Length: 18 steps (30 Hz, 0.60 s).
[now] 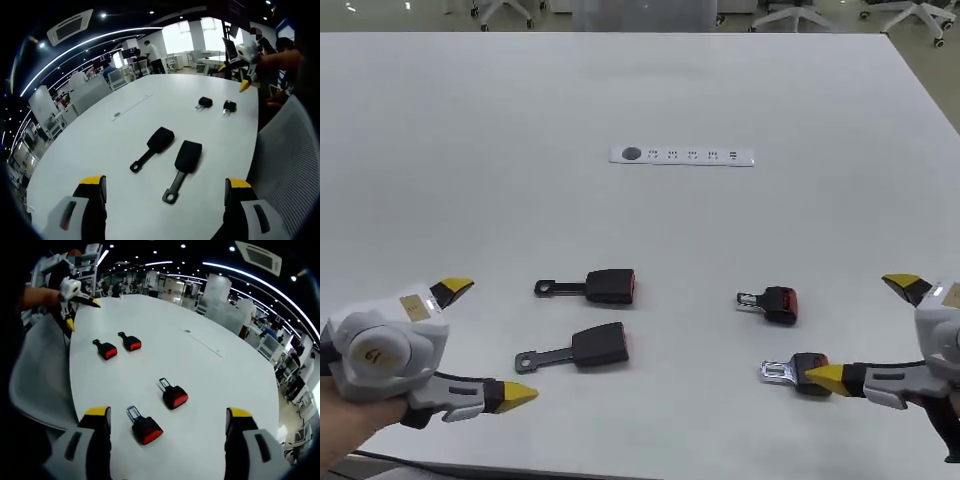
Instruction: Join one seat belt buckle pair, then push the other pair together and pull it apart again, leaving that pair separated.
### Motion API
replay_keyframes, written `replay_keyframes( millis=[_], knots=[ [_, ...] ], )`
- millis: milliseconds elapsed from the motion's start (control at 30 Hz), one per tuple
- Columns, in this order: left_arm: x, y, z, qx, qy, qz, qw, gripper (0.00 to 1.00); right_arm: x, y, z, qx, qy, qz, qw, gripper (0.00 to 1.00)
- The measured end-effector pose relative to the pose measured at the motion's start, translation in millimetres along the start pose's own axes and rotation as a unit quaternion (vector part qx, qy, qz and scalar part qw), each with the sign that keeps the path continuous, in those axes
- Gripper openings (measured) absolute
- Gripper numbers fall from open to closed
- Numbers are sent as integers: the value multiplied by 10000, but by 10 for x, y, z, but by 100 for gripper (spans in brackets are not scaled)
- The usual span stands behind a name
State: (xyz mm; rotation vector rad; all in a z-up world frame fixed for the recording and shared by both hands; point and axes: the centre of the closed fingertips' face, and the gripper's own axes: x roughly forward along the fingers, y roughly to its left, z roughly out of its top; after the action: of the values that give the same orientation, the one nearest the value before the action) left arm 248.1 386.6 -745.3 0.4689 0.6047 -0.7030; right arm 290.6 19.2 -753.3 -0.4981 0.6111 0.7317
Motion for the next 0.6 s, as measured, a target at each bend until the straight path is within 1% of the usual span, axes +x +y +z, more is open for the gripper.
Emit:
replay_keyframes(
  millis=[33, 67, 100, 167, 200, 267, 333, 367, 400, 433, 467, 500, 533, 567, 600],
  knots=[
    [-2, 15, -7, 28, 18, 31, 10000, 99, -12, -26, -60, -71, 278, -108, 9995, 92],
    [-6, 35, -21, 76, 56, 76, 9999, 99, -12, -50, -84, -158, 386, -169, 9990, 91],
    [-17, 54, -52, 152, 131, 118, 9997, 98, 0, -53, -62, -264, 352, -183, 9989, 91],
    [-43, 69, -111, 261, 237, 125, 9993, 97, 13, -46, -38, -262, 301, -147, 9991, 91],
    [-46, 72, -118, 247, 241, 125, 9993, 96, 20, -46, -32, -249, 300, -133, 9992, 90],
    [-77, 119, -151, 142, 247, 191, 9994, 96, 31, -31, -17, -233, 288, -86, 9993, 90],
    [-89, 163, -156, 42, 214, 258, 9994, 96, 45, -6, 3, -140, 271, -19, 9995, 90],
    [-91, 182, -161, -23, 222, 289, 9993, 95, 43, 63, 15, -57, 259, 133, 9996, 87],
    [-91, 187, -163, -43, 226, 297, 9993, 94, 45, 95, 20, -34, 257, 220, 9994, 82],
    [-77, 202, -174, -111, 254, 309, 9991, 92, 33, 172, 31, -33, 279, 415, 9987, 71],
    [-71, 203, -175, -117, 260, 306, 9991, 92, 31, 168, 40, -69, 271, 399, 9988, 68],
    [-39, 197, -168, -107, 260, 276, 9992, 91, 18, 149, 91, -249, 225, 289, 9990, 69],
    [-16, 186, -160, -67, 262, 237, 9994, 92, 26, 128, 108, -382, 159, 249, 9988, 72],
    [9, 174, -153, -9, 273, 198, 9994, 91, 32, 129, 112, -427, 132, 272, 9986, 72],
    [57, 161, -144, 59, 298, 168, 9994, 92, 33, 141, 94, -436, 168, 319, 9984, 72]
  ],
)
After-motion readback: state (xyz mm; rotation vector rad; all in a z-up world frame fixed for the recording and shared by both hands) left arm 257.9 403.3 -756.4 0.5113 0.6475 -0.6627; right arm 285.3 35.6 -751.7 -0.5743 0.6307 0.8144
